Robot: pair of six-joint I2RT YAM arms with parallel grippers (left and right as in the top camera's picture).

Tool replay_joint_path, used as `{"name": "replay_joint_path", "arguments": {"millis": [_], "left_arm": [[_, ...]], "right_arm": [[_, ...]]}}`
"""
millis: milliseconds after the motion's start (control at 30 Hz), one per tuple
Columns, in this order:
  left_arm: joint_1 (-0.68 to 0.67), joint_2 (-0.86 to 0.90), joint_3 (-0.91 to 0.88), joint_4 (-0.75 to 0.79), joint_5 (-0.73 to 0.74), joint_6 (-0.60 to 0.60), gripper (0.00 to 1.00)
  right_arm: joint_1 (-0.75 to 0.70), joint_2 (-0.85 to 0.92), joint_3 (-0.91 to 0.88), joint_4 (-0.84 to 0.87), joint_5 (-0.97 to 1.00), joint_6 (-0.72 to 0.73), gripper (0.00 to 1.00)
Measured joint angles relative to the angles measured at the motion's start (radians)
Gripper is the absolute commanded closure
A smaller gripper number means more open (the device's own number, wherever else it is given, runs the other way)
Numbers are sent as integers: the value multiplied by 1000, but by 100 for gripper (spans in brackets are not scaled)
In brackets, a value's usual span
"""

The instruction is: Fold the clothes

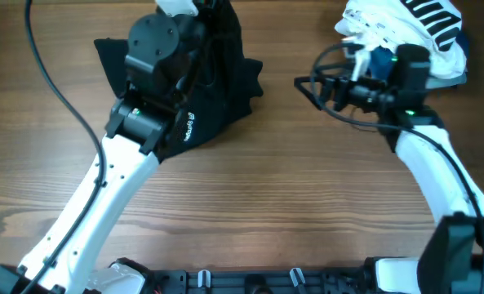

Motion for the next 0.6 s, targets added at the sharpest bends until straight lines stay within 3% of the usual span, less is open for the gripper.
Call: {"name": "replay_joint_path", "arguments": {"millis": [333,600], "left_arm": [[0,-68,3,-314,11,-6,96],[0,-58,3,-569,39,-7,96]], "right_arm": [[161,80,1,257,6,40,15],[108,80,1,257,6,67,16]]}}
